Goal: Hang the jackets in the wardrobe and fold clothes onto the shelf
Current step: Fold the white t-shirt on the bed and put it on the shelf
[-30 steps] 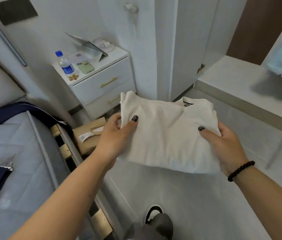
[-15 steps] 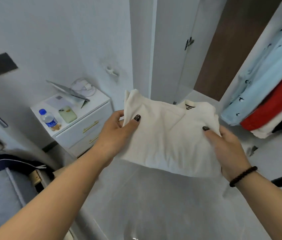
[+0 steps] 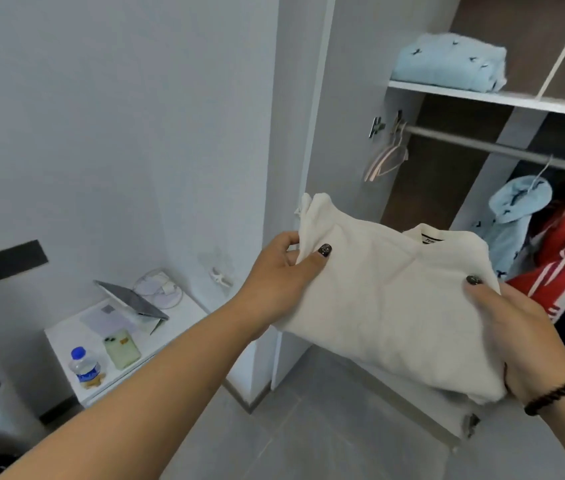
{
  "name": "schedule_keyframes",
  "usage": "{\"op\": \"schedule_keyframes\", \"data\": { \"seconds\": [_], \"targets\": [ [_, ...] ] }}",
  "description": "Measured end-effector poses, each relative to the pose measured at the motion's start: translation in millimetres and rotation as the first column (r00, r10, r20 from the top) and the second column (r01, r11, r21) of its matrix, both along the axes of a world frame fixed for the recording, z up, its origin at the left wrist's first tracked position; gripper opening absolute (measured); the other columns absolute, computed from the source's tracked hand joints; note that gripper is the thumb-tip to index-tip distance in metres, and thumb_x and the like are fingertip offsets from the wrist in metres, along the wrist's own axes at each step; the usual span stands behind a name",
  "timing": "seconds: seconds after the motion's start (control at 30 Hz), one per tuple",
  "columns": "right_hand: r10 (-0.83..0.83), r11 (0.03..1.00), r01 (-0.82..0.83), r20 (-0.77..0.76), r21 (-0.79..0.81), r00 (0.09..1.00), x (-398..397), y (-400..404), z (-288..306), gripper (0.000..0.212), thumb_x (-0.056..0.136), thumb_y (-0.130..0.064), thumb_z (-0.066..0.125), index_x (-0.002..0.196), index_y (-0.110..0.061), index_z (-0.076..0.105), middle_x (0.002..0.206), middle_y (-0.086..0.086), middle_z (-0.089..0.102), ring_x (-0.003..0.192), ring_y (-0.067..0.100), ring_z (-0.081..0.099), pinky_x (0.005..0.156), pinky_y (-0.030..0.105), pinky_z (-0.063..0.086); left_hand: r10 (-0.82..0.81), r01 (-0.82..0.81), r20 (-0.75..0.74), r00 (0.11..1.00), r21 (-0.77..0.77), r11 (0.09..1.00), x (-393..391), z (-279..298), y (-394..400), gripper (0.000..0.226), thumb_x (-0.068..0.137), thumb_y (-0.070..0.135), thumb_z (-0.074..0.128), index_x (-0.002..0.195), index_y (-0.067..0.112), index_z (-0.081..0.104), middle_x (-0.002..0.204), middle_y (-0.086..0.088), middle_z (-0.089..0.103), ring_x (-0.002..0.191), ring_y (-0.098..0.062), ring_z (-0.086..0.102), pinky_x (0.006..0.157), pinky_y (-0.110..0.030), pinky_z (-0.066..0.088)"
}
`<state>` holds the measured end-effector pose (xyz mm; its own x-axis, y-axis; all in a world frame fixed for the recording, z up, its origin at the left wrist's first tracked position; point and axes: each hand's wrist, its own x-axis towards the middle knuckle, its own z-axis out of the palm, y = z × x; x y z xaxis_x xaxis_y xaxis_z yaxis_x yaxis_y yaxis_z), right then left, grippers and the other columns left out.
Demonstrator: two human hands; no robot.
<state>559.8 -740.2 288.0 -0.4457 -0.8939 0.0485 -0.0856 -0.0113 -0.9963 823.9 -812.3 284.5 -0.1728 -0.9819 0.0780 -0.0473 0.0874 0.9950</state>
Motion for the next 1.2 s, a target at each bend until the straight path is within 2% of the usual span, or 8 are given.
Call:
{"op": "schedule_keyframes", "data": {
  "seconds": [0.17, 0.47, 0.57, 0.67, 0.8, 0.9, 1.07, 1.2],
  "targets": [
    [-0.048, 0.997, 0.046, -0.036, -0.059, 0.998, -32, -8, 38, 0.015, 0.091, -0.03, 0.06, 0.082, -0.027, 0.071, 0.08, -0.006, 0.075, 0.065, 0.011, 0.071, 0.063, 0.032, 0.049, -0.068, 0.066, -0.036, 0.997, -0.045, 0.997, -35, 41, -21, 0.029, 0.089, 0.04, 0.067, 0.115, 0.028, 0.058, 0.095, 0.014, 0.074, 0.083, -0.007, 0.072, 0.072, -0.027, 0.055],
    [-0.074, 0.989, 0.069, -0.034, -0.134, 0.997, -135, -36, 85, 0.012, 0.088, -0.015, 0.062, 0.098, -0.018, 0.068, 0.085, 0.001, 0.075, 0.074, 0.02, 0.072, 0.062, 0.034, 0.054, -0.148, 0.142, -0.044, 0.988, -0.119, 0.983, -145, 97, -75, 0.031, 0.09, 0.039, 0.066, 0.118, 0.028, 0.059, 0.092, 0.014, 0.075, 0.082, -0.01, 0.073, 0.075, -0.031, 0.057],
    [-0.081, 0.981, 0.085, 0.03, -0.174, 0.996, -178, -57, 95, 0.015, 0.088, -0.02, 0.064, 0.101, -0.016, 0.067, 0.09, 0.003, 0.075, 0.077, 0.021, 0.073, 0.064, 0.035, 0.054, -0.159, 0.152, -0.035, 0.987, -0.155, 0.976, -191, 116, -100, 0.026, 0.09, 0.038, 0.066, 0.113, 0.028, 0.06, 0.091, 0.014, 0.075, 0.079, -0.007, 0.073, 0.06, -0.019, 0.054],
    [-0.085, 0.979, 0.112, 0.161, -0.169, 0.983, -221, -80, 108, 0.024, 0.086, -0.033, 0.065, 0.103, -0.016, 0.069, 0.095, 0.006, 0.075, 0.083, 0.024, 0.073, 0.068, 0.036, 0.054, -0.178, 0.174, -0.004, 0.984, -0.178, 0.969, -238, 135, -124, 0.026, 0.092, 0.035, 0.064, 0.116, 0.025, 0.062, 0.1, 0.007, 0.075, 0.086, -0.011, 0.073, 0.071, -0.026, 0.056],
    [-0.075, 0.982, 0.124, 0.308, -0.142, 0.948, -278, -107, 128, 0.039, 0.087, -0.047, 0.06, 0.114, -0.021, 0.068, 0.106, 0.004, 0.073, 0.099, 0.026, 0.069, 0.085, 0.043, 0.053, -0.218, 0.212, -0.006, 0.976, -0.215, 0.953, -295, 153, -153, 0.024, 0.092, 0.031, 0.065, 0.114, 0.022, 0.064, 0.099, 0.006, 0.076, 0.085, -0.014, 0.073, 0.067, -0.026, 0.056],
    [-0.125, 0.969, 0.186, 0.33, -0.161, 0.936, -313, -122, 135, 0.036, 0.088, -0.045, 0.06, 0.109, -0.018, 0.07, 0.104, 0.006, 0.073, 0.097, 0.027, 0.069, 0.089, 0.044, 0.052, -0.251, 0.247, 0.015, 0.968, -0.234, 0.94, -333, 162, -176, 0.023, 0.091, 0.031, 0.066, 0.112, 0.021, 0.066, 0.1, 0.003, 0.076, 0.087, -0.017, 0.073, 0.076, -0.034, 0.058],
    [-0.224, 0.925, 0.303, 0.318, -0.227, 0.921, -356, -135, 137, 0.03, 0.09, -0.039, 0.058, 0.101, -0.015, 0.072, 0.098, 0.006, 0.075, 0.085, 0.023, 0.072, 0.078, 0.04, 0.054, -0.298, 0.305, 0.063, 0.952, -0.224, 0.926, -392, 178, -227, 0.011, 0.089, 0.024, 0.068, 0.099, 0.023, 0.073, 0.093, 0.001, 0.076, 0.086, -0.022, 0.074, 0.079, -0.039, 0.057],
    [-0.338, 0.852, 0.439, 0.34, -0.285, 0.878, -382, -155, 135, 0.032, 0.085, -0.033, 0.062, 0.093, -0.003, 0.07, 0.099, 0.017, 0.072, 0.082, 0.028, 0.065, 0.078, 0.042, 0.045, -0.36, 0.383, 0.137, 0.923, -0.237, 0.893, -446, 196, -278, 0.008, 0.084, 0.025, 0.07, 0.087, 0.03, 0.076, 0.089, 0.003, 0.077, 0.076, -0.017, 0.074, 0.066, -0.03, 0.052]
  ]
}}
